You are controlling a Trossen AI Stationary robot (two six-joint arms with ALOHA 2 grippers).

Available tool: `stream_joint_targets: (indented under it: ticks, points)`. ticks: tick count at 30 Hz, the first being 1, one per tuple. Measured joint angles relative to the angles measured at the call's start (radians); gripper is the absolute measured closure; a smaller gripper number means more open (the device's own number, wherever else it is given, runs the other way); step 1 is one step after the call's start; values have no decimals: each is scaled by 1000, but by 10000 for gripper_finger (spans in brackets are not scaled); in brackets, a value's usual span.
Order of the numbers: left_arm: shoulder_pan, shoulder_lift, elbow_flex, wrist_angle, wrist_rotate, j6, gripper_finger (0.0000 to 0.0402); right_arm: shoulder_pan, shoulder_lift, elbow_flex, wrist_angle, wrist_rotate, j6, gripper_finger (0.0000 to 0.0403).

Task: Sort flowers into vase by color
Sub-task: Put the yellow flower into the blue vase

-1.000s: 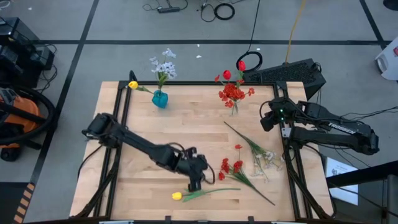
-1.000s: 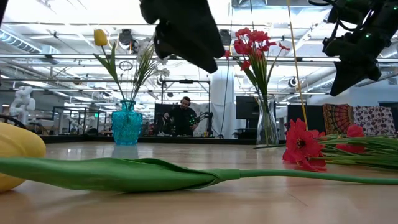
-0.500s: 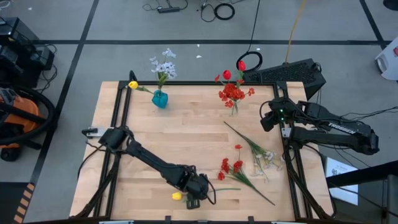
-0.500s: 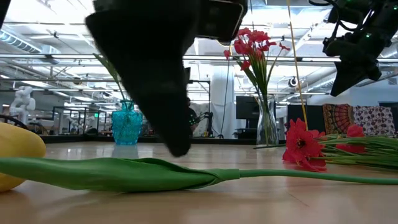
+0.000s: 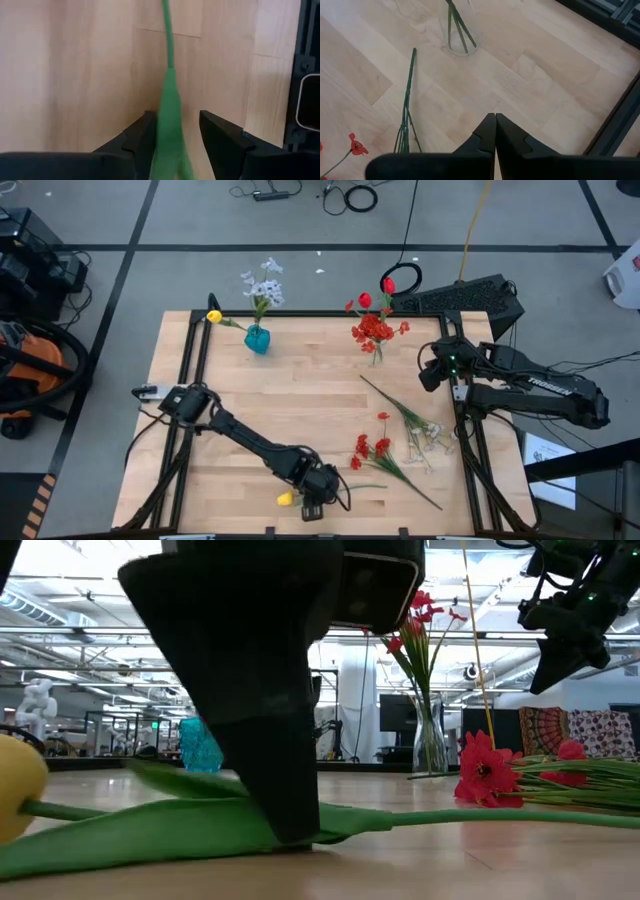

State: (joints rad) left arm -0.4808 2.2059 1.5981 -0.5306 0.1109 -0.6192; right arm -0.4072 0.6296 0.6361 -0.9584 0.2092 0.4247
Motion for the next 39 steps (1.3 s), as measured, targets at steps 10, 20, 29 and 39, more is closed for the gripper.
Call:
stream_joint_targets:
  ticks: [10,20,29,39]
  points:
    - [23,2,0,-42,-11,156,324,0,0,0,7,0,-26,403]
    - [123,1,1,-179,92,381,385,0,0,0,9,2,-26,403]
    - [224,0,2,-444,85,663,392,0,0,0,8,3,-26,403]
    - [352,-37,-12,-752,-330,1055,394,0,0,0,7,5,-26,403]
